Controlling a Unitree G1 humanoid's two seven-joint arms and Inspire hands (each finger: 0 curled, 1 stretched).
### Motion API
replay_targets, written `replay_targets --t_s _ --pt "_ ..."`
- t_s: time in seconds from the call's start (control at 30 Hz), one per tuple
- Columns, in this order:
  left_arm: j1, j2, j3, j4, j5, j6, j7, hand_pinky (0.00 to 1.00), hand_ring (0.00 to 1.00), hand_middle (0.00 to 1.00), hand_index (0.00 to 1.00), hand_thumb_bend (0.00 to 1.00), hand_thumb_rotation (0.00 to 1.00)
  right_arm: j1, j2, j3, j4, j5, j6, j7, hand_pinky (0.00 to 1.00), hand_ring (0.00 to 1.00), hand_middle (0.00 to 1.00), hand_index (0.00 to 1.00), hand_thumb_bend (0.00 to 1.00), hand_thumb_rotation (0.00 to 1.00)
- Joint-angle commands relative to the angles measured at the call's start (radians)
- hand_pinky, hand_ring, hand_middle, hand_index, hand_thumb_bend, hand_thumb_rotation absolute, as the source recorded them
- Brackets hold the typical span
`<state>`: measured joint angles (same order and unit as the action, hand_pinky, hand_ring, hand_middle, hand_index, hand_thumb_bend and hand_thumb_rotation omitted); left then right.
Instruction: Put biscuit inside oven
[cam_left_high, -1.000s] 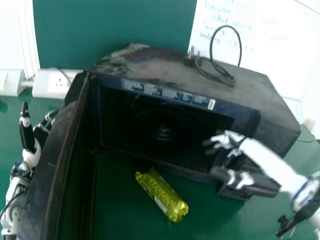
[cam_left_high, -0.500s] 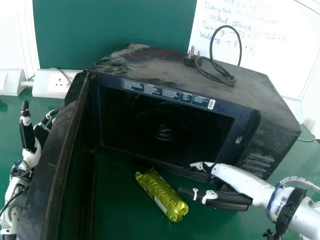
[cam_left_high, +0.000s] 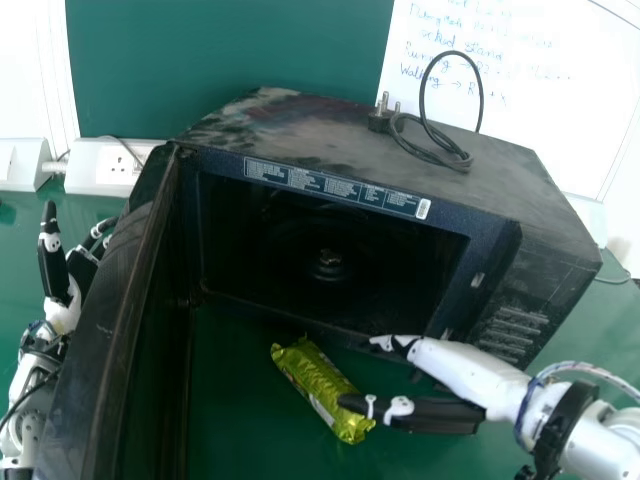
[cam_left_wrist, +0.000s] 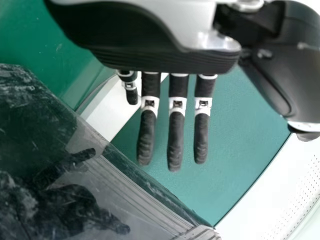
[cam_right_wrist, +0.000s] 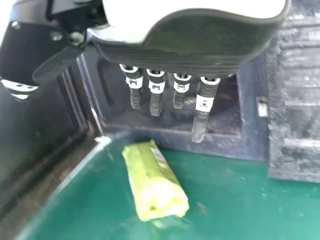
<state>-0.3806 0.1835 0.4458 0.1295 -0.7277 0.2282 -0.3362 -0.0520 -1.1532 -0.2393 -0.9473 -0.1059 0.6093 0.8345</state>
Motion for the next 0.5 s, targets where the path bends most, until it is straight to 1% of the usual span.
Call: replay_targets --t_s 0.0,0.17,0.27,0.47 --pt "0.004 0.002 0.007 -0.004 -0.008 0.005 0.007 0.23 0.32 0.41 0.49 0.52 0.08 -0.021 -0.020 0.039 -0.020 -0.016 0.025 -0.002 0.71 0.90 0.95 1.00 1.00 0.59" --pt "0.008 -0.001 0.007 -0.014 -0.007 0.007 0.018 0.23 0.32 0.41 0.49 0.52 0.08 -0.043 -0.022 0.106 -0.020 -0.057 0.040 -0.009 0.79 0.93 0.96 1.00 1.00 0.58" --pt "0.009 0.002 0.007 -0.012 -0.009 0.004 0.012 0.23 0.32 0.41 0.49 0.52 0.08 -0.056 -0.033 0.147 -0.023 -0.100 0.050 -0.010 0.78 0.93 0.96 1.00 1.00 0.60" --pt "0.009 0.004 0.007 -0.010 -0.011 0.004 0.006 0.23 0.32 0.41 0.49 0.52 0.08 -0.092 -0.037 0.218 -0.026 -0.147 0.089 0.004 0.80 0.92 0.95 1.00 1.00 0.58"
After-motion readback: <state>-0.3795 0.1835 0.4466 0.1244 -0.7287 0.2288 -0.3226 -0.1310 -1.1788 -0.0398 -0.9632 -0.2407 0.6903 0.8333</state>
